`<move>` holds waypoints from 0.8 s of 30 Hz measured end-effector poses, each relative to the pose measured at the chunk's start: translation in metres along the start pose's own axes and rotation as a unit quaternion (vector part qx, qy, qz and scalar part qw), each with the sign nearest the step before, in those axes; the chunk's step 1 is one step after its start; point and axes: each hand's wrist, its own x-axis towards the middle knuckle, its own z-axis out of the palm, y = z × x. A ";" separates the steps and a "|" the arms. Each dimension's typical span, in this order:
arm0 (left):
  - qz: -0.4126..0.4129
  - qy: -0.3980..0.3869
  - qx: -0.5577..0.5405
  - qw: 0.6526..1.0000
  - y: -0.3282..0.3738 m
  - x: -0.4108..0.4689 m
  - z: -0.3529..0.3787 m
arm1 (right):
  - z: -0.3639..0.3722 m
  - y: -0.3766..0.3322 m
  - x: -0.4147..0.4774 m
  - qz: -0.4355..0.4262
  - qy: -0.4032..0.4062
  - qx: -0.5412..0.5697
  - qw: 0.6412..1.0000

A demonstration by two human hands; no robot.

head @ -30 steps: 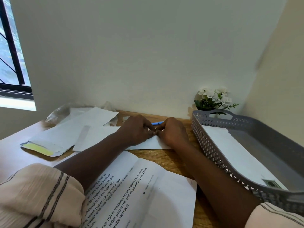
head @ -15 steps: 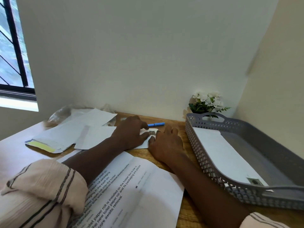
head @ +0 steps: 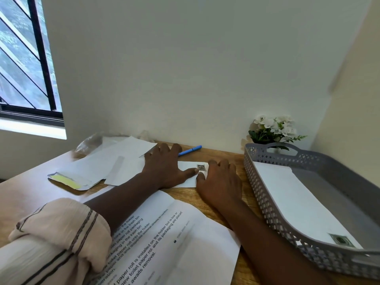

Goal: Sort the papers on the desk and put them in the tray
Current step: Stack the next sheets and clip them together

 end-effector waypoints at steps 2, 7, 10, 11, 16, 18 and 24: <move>-0.002 -0.004 -0.015 1.000 0.000 0.001 0.000 | -0.001 0.000 -0.001 0.004 -0.001 0.012 1.000; 0.020 0.004 -0.066 0.998 -0.003 0.002 -0.006 | -0.003 -0.002 0.000 0.015 0.024 0.067 0.997; 0.075 0.072 -0.122 0.987 0.000 0.000 -0.013 | -0.002 -0.003 0.004 0.024 0.005 0.146 0.989; 0.098 0.090 -0.144 0.981 0.002 -0.002 -0.016 | -0.003 -0.003 0.006 0.023 0.007 0.177 0.984; 0.228 0.274 -0.105 0.928 0.007 -0.009 -0.034 | -0.050 -0.013 0.002 0.017 0.092 0.323 0.942; 0.243 0.350 -0.082 0.901 0.017 -0.015 -0.041 | -0.079 -0.017 -0.001 0.010 0.140 0.348 0.927; 0.377 0.310 -0.065 0.870 0.045 -0.037 -0.040 | -0.162 0.022 -0.039 0.046 0.307 0.241 0.920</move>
